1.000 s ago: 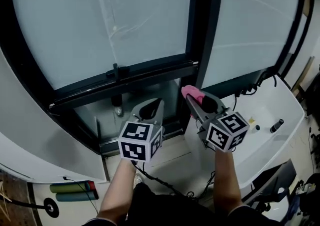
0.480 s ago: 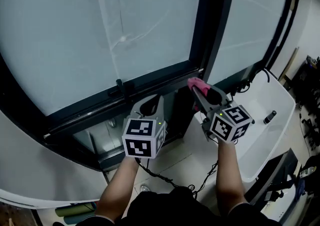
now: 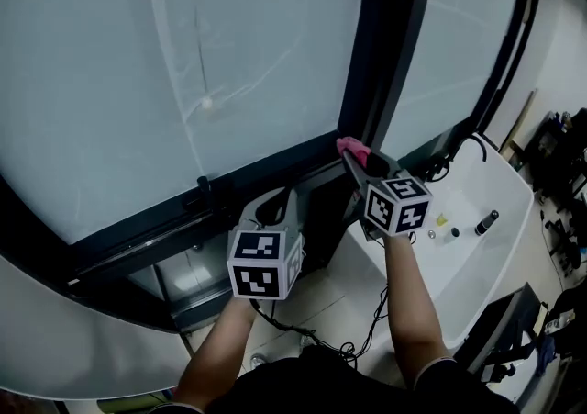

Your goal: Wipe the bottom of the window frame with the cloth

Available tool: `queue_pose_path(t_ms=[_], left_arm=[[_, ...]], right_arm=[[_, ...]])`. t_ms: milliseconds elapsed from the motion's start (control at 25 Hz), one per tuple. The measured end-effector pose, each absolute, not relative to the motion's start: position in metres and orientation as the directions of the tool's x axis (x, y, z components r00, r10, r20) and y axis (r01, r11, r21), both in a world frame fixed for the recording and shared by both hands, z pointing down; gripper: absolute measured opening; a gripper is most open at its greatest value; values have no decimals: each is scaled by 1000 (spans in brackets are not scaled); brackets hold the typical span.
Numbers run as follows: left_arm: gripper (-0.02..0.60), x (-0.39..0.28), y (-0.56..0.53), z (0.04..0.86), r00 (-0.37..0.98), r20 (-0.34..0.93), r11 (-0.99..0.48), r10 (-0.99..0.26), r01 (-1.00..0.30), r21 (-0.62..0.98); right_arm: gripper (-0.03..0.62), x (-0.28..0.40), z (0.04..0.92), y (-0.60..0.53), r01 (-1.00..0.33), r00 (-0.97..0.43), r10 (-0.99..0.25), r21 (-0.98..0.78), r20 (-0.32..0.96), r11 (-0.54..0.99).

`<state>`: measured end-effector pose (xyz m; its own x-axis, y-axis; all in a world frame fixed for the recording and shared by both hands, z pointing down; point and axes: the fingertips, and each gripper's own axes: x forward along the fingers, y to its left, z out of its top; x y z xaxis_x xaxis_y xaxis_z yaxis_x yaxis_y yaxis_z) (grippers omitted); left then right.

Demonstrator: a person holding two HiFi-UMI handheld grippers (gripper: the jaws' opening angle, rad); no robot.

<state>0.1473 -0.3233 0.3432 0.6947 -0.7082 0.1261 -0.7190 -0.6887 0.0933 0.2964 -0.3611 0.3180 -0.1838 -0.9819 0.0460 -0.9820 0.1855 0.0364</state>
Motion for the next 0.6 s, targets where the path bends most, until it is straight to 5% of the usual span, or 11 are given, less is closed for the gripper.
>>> queue_pose_path(t_ms=[600], left_arm=[[8,132,-325,375,662,221,-666,-716,-743,68]], right_arm=[[120,357,383,-499,-947,77,-984,322,161,-22]])
